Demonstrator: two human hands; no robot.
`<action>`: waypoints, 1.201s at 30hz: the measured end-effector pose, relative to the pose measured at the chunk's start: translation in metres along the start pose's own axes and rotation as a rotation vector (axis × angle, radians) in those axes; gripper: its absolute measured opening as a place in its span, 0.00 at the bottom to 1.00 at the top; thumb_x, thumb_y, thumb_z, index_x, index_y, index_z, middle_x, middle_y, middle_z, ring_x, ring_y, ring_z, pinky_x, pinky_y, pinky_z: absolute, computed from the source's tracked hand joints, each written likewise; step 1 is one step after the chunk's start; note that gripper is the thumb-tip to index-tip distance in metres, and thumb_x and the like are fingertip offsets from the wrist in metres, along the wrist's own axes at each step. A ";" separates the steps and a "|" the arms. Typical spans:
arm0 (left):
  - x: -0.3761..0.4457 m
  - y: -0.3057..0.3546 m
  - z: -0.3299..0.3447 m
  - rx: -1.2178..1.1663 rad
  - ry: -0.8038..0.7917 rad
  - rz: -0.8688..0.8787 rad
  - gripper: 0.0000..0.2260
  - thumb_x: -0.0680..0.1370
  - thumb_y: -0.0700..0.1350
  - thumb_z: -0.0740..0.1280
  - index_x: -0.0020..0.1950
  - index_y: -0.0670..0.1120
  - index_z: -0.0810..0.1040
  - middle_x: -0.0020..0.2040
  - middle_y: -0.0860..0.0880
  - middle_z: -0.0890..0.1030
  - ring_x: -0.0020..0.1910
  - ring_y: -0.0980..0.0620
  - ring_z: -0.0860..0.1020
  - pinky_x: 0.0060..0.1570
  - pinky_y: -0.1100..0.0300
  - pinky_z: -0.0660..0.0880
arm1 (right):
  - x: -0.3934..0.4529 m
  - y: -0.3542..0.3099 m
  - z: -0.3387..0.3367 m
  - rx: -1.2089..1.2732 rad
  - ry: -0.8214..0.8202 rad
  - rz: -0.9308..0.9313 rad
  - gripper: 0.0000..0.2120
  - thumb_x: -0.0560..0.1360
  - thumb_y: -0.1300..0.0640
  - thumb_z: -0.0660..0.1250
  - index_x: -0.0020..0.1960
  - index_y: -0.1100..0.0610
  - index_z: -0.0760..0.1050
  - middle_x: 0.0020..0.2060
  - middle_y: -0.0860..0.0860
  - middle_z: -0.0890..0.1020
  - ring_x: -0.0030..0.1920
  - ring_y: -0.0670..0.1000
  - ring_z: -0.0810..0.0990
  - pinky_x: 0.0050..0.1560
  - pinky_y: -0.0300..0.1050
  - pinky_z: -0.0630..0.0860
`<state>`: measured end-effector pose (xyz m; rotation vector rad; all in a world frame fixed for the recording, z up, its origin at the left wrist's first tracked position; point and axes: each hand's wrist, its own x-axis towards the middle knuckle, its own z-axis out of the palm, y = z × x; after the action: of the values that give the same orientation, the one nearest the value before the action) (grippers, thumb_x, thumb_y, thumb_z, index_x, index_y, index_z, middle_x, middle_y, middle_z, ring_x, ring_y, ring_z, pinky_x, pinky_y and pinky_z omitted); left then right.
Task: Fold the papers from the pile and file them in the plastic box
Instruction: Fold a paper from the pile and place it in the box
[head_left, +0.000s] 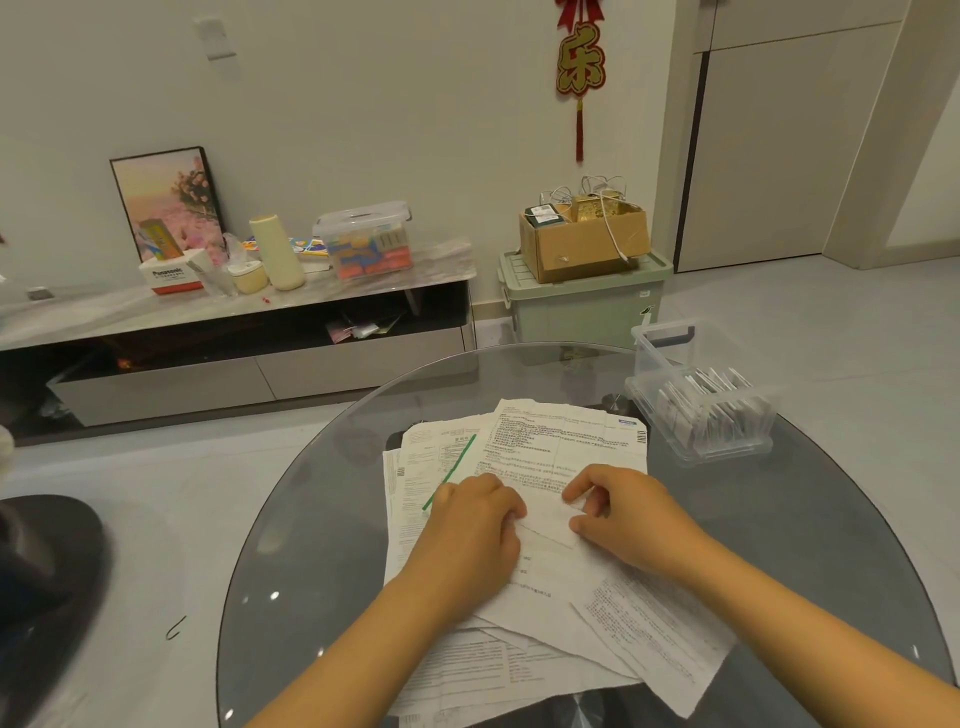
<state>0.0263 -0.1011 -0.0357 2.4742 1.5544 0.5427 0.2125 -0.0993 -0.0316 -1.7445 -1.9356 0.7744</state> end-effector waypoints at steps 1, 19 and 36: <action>-0.002 0.001 0.000 -0.010 -0.014 0.014 0.12 0.78 0.45 0.58 0.59 0.53 0.75 0.55 0.57 0.73 0.56 0.57 0.68 0.62 0.64 0.57 | -0.003 0.000 -0.001 0.045 -0.014 0.018 0.08 0.72 0.57 0.68 0.46 0.45 0.73 0.35 0.44 0.78 0.39 0.44 0.74 0.44 0.37 0.68; 0.000 0.014 0.004 -0.080 -0.056 0.079 0.10 0.80 0.54 0.59 0.42 0.51 0.70 0.39 0.58 0.70 0.42 0.59 0.65 0.49 0.62 0.61 | -0.019 -0.007 -0.008 0.485 -0.030 0.072 0.12 0.74 0.63 0.65 0.52 0.49 0.78 0.44 0.55 0.83 0.42 0.48 0.78 0.46 0.44 0.76; 0.019 0.004 0.018 -0.192 0.025 -0.119 0.17 0.75 0.49 0.69 0.63 0.56 0.74 0.50 0.58 0.73 0.54 0.56 0.70 0.61 0.59 0.67 | -0.006 0.000 0.017 -0.013 0.029 -0.109 0.13 0.74 0.55 0.66 0.59 0.53 0.77 0.56 0.45 0.76 0.55 0.44 0.75 0.56 0.33 0.69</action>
<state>0.0441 -0.0849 -0.0472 2.2267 1.5664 0.6714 0.2020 -0.1076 -0.0437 -1.6334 -2.0022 0.6959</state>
